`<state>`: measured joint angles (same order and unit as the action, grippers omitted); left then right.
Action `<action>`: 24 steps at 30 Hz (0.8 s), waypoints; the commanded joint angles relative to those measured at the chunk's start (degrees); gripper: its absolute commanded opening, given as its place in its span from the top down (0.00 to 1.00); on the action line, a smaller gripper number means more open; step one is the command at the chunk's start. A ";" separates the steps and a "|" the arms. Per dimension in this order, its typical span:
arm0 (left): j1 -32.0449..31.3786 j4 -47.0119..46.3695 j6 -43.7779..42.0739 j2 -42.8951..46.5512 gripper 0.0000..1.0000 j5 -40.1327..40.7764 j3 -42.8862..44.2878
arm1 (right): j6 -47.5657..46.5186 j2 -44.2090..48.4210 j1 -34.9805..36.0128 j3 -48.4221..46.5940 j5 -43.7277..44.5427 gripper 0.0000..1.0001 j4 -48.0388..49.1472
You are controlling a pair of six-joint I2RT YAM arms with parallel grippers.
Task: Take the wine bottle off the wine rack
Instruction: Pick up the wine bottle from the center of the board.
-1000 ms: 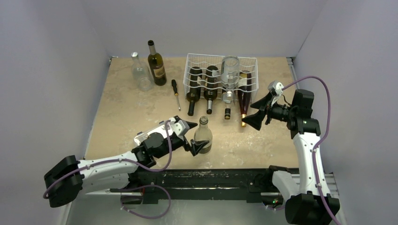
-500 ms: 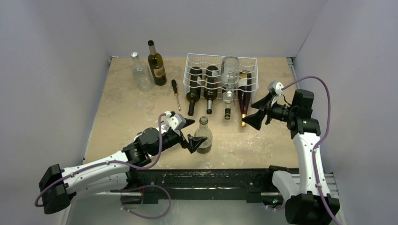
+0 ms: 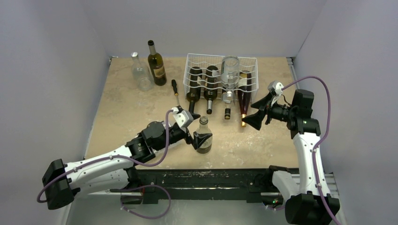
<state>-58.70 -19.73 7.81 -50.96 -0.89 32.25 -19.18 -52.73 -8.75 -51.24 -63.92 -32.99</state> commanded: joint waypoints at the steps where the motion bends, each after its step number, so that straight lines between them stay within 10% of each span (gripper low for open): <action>1: -0.37 -4.70 -4.46 -2.65 0.04 -3.56 3.11 | -0.93 0.79 -0.30 -0.29 0.64 0.01 0.00; 11: -0.40 -9.91 -5.44 -5.34 0.30 -5.03 2.22 | -0.88 0.61 -0.30 -0.28 0.73 0.01 -0.14; 19: -0.37 -11.89 -5.45 -5.44 1.00 -5.19 2.41 | -0.95 0.41 -0.20 -0.18 1.07 0.01 -0.20; 24: -0.37 -12.23 -4.75 -3.96 1.00 -5.09 3.73 | -0.94 0.35 -0.25 -0.17 1.08 0.01 -0.18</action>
<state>-58.70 -26.68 3.22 -56.69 -4.99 32.77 -19.18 -52.75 -8.75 -51.24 -63.55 -33.08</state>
